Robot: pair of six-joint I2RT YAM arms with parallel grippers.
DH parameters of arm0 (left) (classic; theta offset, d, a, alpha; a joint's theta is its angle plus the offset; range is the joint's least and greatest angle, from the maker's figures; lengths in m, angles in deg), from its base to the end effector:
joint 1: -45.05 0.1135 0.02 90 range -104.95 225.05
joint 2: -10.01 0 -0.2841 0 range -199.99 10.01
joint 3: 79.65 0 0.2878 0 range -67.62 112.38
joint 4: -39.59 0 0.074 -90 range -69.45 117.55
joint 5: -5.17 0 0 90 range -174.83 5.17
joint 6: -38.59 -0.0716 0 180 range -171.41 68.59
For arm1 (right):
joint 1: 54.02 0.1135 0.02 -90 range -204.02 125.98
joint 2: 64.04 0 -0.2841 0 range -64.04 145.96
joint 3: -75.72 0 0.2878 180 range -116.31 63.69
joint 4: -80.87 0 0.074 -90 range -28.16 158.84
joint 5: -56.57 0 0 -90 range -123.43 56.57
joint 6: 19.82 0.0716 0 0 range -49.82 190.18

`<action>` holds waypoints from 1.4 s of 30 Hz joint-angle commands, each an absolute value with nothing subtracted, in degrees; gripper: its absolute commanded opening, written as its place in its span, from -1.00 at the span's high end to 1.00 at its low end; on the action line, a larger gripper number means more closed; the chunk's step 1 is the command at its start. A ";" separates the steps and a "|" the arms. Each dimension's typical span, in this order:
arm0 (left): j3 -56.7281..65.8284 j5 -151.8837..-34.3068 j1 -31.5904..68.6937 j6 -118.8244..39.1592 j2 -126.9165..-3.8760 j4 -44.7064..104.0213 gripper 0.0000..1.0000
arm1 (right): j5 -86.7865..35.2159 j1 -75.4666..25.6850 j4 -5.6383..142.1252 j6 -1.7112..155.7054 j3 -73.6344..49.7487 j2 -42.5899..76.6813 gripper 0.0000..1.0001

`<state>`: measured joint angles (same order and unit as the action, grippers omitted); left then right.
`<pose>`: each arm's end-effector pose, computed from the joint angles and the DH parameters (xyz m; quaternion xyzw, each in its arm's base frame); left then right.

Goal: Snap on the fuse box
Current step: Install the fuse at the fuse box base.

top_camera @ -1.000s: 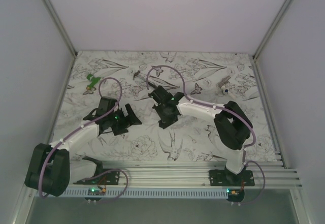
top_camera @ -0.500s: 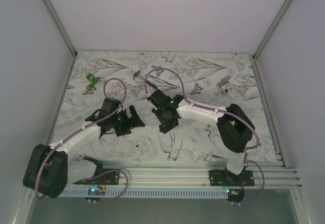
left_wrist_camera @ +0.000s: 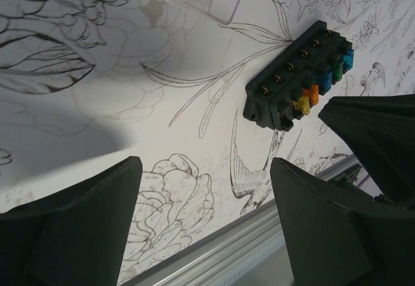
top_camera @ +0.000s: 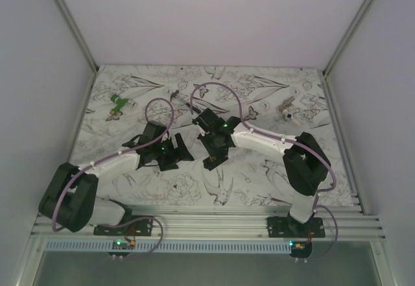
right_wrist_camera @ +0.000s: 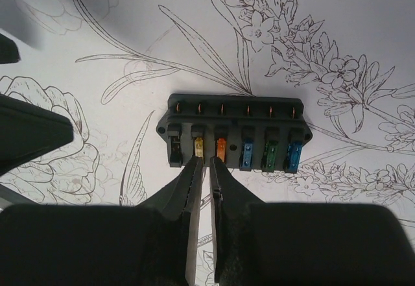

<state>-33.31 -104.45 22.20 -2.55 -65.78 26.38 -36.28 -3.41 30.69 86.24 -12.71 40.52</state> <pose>0.2716 -0.1405 0.1516 -0.1364 0.8947 -0.3582 0.2292 0.2733 0.3272 0.1753 -0.2857 0.9358 0.0924 0.1848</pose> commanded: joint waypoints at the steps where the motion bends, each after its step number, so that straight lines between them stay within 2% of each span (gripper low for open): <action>1: -31.19 -105.76 20.75 -1.26 -68.48 29.09 -0.65 | -33.74 -4.55 31.13 85.94 -13.07 41.24 0.70; 23: -26.42 -109.54 16.48 3.05 -79.64 35.60 0.03 | -27.51 -6.70 32.59 86.21 -11.29 43.36 0.81; 33: -24.95 -109.67 14.92 3.95 -83.50 36.72 0.42 | -27.84 -6.68 31.57 86.00 -11.31 45.65 0.89; 42: -23.50 -110.47 14.07 4.40 -87.37 37.96 0.63 | -29.95 -6.65 30.51 86.39 -11.84 49.40 0.95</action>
<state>-24.55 -110.18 15.03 3.74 -84.69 36.61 -27.54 -6.64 31.34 86.06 -13.02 43.60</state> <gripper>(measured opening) 0.200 0.035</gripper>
